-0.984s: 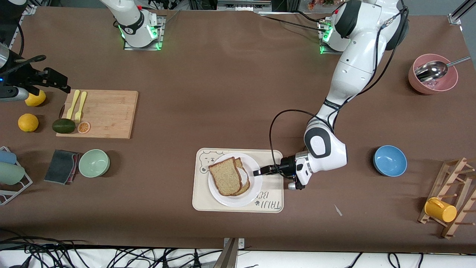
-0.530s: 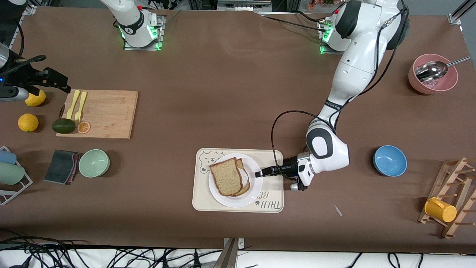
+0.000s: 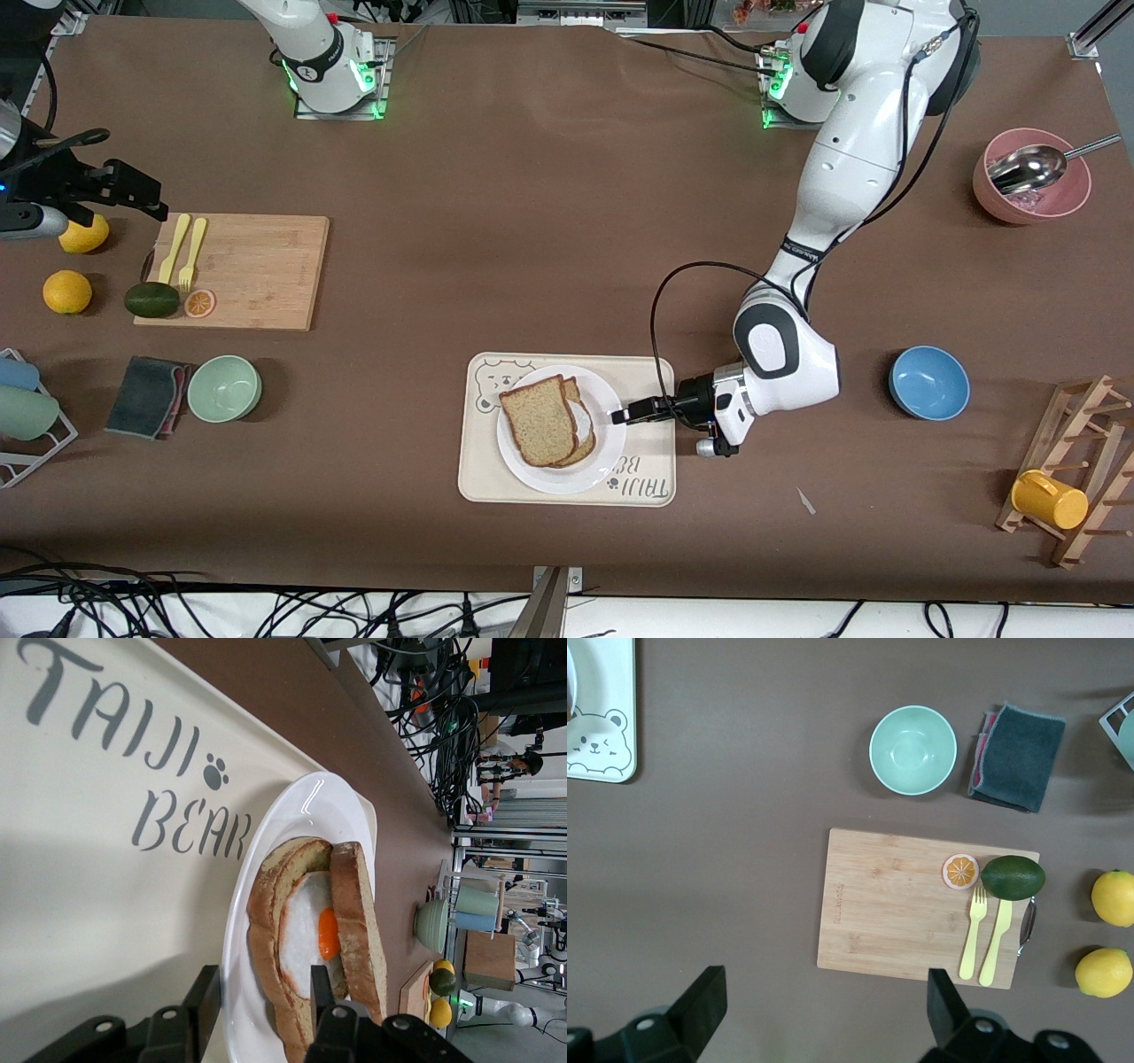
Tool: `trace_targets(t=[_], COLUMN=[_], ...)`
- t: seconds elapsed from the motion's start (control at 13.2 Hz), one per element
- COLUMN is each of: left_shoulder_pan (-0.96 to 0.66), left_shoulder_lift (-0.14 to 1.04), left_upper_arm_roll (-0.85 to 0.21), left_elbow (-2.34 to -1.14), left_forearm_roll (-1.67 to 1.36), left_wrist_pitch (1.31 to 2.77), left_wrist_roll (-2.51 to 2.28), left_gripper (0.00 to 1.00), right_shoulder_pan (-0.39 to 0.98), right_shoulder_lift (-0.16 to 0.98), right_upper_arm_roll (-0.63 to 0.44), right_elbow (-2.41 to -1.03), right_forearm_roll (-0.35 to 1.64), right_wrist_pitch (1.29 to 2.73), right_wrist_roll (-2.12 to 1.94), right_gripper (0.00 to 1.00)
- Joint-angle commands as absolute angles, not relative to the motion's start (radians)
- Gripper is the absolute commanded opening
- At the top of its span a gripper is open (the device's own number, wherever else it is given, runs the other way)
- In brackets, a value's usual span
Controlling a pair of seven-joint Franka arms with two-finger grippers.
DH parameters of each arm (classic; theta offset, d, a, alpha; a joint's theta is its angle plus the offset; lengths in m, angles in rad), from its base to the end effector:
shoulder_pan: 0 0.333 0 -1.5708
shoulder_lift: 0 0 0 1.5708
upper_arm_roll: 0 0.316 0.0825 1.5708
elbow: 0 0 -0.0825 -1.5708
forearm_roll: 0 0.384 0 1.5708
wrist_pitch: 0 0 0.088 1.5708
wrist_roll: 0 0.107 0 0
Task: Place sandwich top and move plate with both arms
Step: 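Open the left gripper and release the plate rim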
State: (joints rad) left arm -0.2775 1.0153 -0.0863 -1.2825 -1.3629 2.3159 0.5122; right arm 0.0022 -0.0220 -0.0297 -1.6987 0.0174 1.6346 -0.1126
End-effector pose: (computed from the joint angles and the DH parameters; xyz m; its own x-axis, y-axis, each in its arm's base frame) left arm 0.7047 -0.2701 0.1450 0.9847 0.1741 -0.0099 0.0970 -0.4999 0.8606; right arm 0.5494 -0.0135 0.5816 0.9957 0.0839 -0.0398 0.0831 -0.9963 -0.0226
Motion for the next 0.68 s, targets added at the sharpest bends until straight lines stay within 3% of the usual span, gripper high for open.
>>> trace_targets(t=[0.0,0.08,0.15,0.45,0.61], left_shoulder_pan=[-0.27,-0.27,-0.268,-0.238,-0.223], left_shoulder_lift=[0.95,0.931,0.913,0.806,0.692], left_upper_arm_roll=[-0.078,-0.078,-0.078,-0.077,-0.077], left_elbow=[-1.33,-1.341,-1.347,-1.443,-1.553], left_forearm_roll=[-1.273,-1.249,-1.227,-1.132,-1.004], left_wrist_pitch=[2.303,2.303,2.301,2.286,2.286], left_wrist_roll=[0.462,0.44,0.421,0.402,0.399], left_gripper=[0.55,0.56,0.63,0.99,0.99], right_shoulder_pan=[-0.012,-0.012,-0.011,-0.011,-0.011], right_shoulder_lift=[-0.037,-0.034,-0.035,-0.037,-0.04], right_upper_arm_roll=[-0.015,-0.015,-0.012,-0.006,-0.005], right_elbow=[-1.697,-1.697,-1.697,-1.697,-1.697], right_forearm_roll=[0.023,0.025,0.023,0.023,0.021], right_wrist_pitch=[1.629,1.631,1.631,1.629,1.628], right_wrist_roll=[-0.101,-0.101,-0.101,-0.103,-0.104], right_gripper=[1.0,1.0,1.0,1.0,1.0])
